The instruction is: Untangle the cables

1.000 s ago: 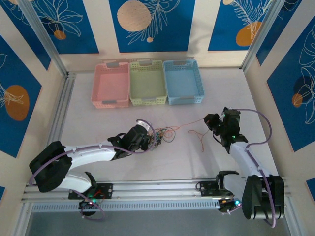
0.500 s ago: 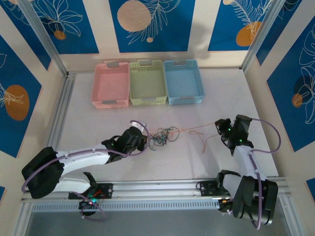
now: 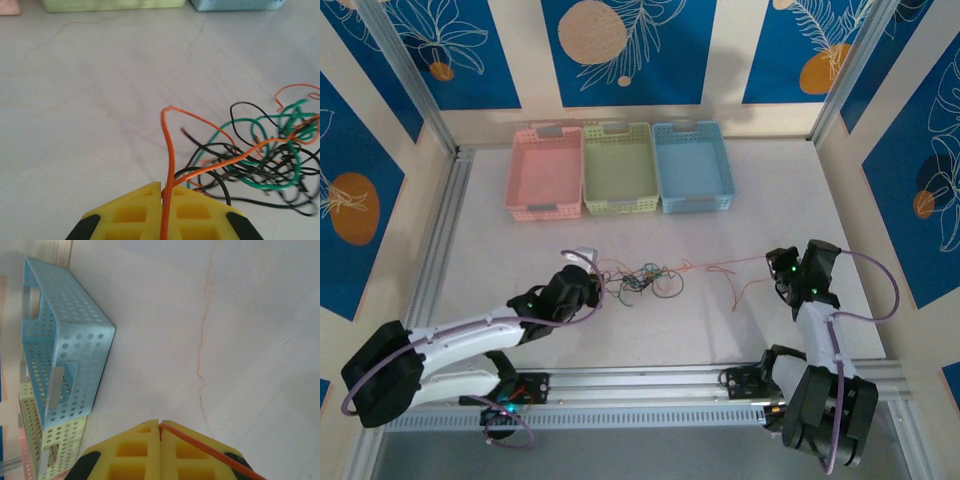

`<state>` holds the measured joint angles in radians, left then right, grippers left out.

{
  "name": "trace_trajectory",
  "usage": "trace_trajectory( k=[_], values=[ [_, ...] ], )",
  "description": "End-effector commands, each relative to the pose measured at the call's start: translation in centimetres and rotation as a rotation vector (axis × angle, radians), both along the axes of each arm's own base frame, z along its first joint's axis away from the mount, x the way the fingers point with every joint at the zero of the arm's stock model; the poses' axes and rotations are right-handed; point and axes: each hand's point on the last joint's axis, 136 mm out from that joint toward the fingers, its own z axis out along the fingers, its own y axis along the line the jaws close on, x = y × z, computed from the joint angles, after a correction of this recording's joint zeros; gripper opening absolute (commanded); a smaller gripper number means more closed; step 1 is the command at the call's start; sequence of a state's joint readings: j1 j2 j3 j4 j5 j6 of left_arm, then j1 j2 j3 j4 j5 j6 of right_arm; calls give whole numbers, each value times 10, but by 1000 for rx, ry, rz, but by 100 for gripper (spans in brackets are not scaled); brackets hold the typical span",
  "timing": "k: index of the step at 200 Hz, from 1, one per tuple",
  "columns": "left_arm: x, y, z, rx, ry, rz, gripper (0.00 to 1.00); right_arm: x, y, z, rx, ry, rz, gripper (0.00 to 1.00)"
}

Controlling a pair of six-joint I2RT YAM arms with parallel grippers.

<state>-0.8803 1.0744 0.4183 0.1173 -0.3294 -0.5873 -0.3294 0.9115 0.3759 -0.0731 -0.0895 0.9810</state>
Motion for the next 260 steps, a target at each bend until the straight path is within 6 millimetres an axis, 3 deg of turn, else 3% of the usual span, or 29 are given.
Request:
trace_trajectory(
  k=[1, 60, 84, 160, 207, 217, 234, 260],
  values=[
    [6, 25, 3, -9, -38, 119, 0, -8, -15, -5, -31, 19, -80, 0],
    [0, 59, 9, -58, -88, 239, 0, -14, -22, -7, -43, 36, -115, 0],
    [-1, 64, 9, -72, -92, 253, 0, -15, -23, -7, -44, 34, -120, 0],
    [3, 51, 5, -62, -66, 204, 0, -5, -13, -3, -22, 0, -55, 0],
    [7, 23, 0, -45, -21, 86, 0, 18, 20, 7, 43, -75, 120, 0],
    [7, 15, -1, -41, -7, 56, 11, 21, 26, 7, 46, -74, 148, 0],
    [7, 5, -3, -30, 13, 15, 39, 24, 33, 8, 48, -80, 179, 0],
    [7, 1, -1, -31, 20, -11, 66, 27, 42, 13, 37, -102, 220, 0]
  ],
)
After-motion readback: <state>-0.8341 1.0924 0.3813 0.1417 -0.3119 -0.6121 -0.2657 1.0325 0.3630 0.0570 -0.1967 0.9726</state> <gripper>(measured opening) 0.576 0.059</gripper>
